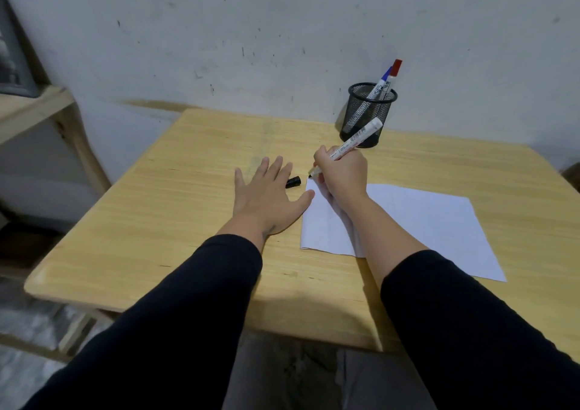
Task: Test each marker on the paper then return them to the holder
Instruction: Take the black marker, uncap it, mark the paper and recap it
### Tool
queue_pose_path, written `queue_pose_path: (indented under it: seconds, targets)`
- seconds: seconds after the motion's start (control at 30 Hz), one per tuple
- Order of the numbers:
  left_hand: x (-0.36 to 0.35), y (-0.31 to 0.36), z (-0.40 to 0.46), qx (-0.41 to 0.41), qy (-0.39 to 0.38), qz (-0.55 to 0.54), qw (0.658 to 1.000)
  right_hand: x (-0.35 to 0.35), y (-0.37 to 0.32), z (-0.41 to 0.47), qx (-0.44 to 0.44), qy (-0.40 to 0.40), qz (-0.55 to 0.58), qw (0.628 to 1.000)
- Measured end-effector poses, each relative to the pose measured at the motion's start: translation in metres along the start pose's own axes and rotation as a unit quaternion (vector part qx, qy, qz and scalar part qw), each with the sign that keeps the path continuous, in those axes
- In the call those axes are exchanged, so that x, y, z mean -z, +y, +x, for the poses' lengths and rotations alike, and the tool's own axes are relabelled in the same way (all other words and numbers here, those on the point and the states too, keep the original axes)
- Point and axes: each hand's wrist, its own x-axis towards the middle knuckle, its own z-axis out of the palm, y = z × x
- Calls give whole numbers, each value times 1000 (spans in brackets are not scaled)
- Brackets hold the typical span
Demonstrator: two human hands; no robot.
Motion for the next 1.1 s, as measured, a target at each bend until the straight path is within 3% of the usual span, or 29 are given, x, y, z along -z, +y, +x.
queue_pose_path:
  seconds: [0.37,0.53,0.67,0.9,0.97,1.03,1.1]
  targets:
    - [-3,-1,2,0,7,0,1000,-3,5,9,39,3,-147,988]
    - [-2,0,1,1,19,-14,1000,1,3,6,-3,13,-14,1000]
    - [1,1,-2,3,71,-102,992,2,-3,5,-32,17,69,997]
    - [5,1,-5,19,96,-204,974,7,-18,-2,-64,-19,121,990]
    - [12,0,-1,40,107,-298,948,11,-31,-3,-37,-18,87,995]
    - [22,1,4,47,127,-435,890,14,-48,-3,-3,-14,60,998]
    - [38,8,7,27,133,-506,852,16,-66,-2,20,-10,59,998]
